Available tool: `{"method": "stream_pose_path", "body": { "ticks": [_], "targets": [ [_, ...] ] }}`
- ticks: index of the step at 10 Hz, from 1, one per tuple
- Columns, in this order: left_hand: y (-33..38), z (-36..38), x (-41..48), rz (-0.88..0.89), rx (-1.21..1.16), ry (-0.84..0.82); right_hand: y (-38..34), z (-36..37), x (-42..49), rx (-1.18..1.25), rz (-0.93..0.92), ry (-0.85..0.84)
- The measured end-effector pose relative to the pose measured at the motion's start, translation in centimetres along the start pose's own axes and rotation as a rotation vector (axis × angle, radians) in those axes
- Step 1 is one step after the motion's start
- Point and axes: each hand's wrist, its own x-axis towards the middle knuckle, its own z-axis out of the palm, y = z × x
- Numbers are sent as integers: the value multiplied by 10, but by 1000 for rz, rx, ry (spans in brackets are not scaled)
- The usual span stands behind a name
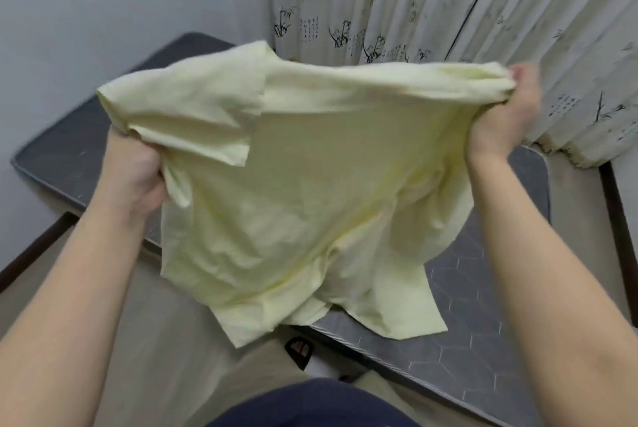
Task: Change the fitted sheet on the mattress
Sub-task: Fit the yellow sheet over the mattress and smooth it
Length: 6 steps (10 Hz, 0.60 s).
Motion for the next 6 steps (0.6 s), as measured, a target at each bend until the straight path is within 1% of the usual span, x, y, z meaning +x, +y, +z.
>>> {"method": "stream_pose_path", "body": {
  "ticks": [1, 2, 3, 4, 5, 6],
  "targets": [
    [-20, 7, 5, -19, -40, 23, 9, -23, -3, 28, -148, 259],
    [-66, -3, -6, -163, 327, 95, 81, -51, -45, -800, -454, -457],
    [-123, -29, -26, -455, 631, 150, 149, -99, -116, -1293, -87, -1518],
    [-156, -43, -38, -567, 704, 83, 177, -130, -159, -1310, -141, -1547],
    [-153, -30, -34, -533, 672, 153, 179, -136, -164, -1039, 41, -1305],
    [-143, -3, -30, -506, 551, 124, 155, -125, -163, -731, 172, -1070]
  ]
}}
